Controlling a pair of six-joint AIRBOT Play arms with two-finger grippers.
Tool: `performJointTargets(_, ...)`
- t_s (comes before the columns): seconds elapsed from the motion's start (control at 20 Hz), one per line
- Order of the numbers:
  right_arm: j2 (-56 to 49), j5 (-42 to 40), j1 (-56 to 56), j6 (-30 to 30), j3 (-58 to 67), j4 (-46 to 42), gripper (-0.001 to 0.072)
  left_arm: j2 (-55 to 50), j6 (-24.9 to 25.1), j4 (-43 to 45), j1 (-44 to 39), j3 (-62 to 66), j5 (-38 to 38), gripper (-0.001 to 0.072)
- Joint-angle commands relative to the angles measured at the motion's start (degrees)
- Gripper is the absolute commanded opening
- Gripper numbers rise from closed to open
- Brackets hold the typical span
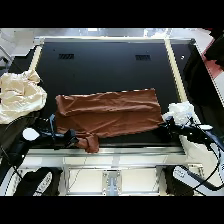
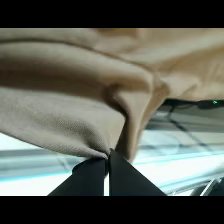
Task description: Fold the shirts.
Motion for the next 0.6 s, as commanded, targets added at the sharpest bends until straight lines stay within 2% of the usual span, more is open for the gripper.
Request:
performJointTargets(0.0, 0.85, 7.87, 0.02, -5.40, 1.16, 1.20, 0.0012, 0.63, 0.09, 0.20, 2.47, 4.72, -0.94, 0.0014)
performJointTargets(0.1, 4.26, 14.84, 0.02, -7.72, 2.78, -0.70, 0.0011, 2.47, 1.16, 0.66, 5.16, 8.72, -2.05, 0.0013)
performJointTargets(0.2, 10.03, 17.22, 0.02, -7.61, 4.59, -5.38, 0.0011, 5.16, 1.33, 4.22, 7.98, 11.72, -6.16, 0.0013)
performJointTargets(0.35, 19.54, 19.85, 0.11, -5.16, 7.69, -10.69, 0.0010, 9.64, 1.36, 8.83, 12.48, 13.14, -11.02, 0.0013)
performJointTargets(0.55, 24.39, 19.91, 9.27, 0.72, 14.14, -19.87, 0.0009, 9.64, 4.33, 8.90, 13.81, 15.76, -10.45, 0.0012)
